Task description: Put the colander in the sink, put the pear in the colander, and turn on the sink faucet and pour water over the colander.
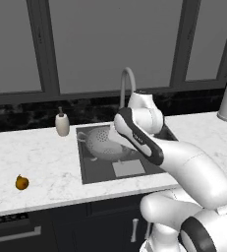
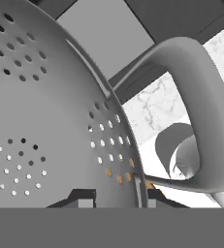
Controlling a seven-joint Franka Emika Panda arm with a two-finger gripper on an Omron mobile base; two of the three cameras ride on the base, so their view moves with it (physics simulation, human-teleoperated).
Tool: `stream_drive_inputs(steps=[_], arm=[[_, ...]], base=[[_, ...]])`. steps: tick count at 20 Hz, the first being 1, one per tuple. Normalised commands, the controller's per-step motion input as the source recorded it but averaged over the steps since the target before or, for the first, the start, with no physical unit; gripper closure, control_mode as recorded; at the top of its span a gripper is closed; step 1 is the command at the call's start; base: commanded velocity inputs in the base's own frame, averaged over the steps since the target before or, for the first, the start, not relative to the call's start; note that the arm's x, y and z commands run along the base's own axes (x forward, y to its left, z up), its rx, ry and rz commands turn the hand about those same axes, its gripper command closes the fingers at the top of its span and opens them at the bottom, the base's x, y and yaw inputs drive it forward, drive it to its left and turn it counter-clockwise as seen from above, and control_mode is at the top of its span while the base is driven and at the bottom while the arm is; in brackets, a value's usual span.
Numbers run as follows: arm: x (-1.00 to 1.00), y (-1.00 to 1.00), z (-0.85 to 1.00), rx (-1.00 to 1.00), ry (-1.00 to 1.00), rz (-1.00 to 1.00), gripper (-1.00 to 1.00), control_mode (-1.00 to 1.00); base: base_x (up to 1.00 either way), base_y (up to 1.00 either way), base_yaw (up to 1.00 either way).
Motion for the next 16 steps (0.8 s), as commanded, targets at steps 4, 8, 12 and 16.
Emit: stream_drive_inputs(steps=[4,8,12,16], arm=[[0.02,-0.99,0.00,0.01,0.04,0.05,1.00,-1.00],[0.02,-0.77,0.00,0.00,-0.04,0.09,1.00,-1.00],[0.24,-0.76,-0.02,0.00,0.03,0.07,1.00,-1.00],[0.25,-0.71,-0.15,0.00,0.02,0.12,1.00,-1.00]], base=[[0.00,0.00,0.00],[0.00,0.00,0.00],[0.00,0.00,0.00],[0.00,0.00,0.00]])
